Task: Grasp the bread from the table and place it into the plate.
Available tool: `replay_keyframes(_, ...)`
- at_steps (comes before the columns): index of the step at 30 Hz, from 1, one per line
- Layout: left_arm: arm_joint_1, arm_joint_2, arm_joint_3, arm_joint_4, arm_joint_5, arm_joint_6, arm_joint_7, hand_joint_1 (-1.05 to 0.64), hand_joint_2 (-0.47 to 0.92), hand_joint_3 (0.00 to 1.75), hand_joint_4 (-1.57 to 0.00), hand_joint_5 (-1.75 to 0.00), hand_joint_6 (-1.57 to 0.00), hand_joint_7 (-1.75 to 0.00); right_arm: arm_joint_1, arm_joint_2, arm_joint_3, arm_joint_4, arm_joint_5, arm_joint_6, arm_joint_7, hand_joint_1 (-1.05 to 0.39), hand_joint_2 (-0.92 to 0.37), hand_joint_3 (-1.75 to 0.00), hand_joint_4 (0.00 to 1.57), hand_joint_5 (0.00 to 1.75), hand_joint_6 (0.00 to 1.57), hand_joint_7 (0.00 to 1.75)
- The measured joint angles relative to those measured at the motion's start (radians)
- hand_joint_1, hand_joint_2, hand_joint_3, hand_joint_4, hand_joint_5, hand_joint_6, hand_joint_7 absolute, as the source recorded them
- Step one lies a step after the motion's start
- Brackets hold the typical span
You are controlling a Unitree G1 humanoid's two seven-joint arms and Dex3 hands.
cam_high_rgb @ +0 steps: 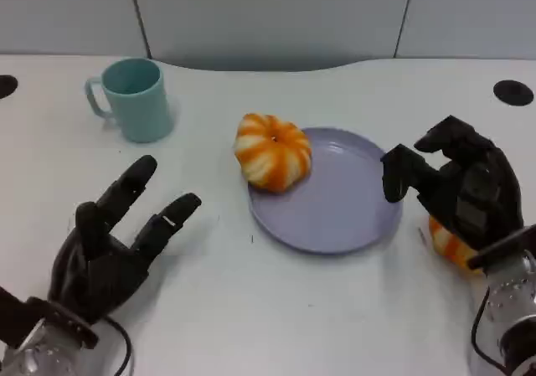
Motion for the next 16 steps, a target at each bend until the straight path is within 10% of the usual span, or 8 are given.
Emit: replay_keyframes(16, 0.002, -0.009, 0.004, -0.009, 0.01, -0.046, 0.075, -1.05, 0.92, 0.58, 0.0, -1.29, -0.14, -0.35, 0.0, 0.0, -0.002, 0.018, 0.0, -0.02, 0.024, -0.5, -0.84, 0.0, 0.77, 1.57, 0.93, 0.76)
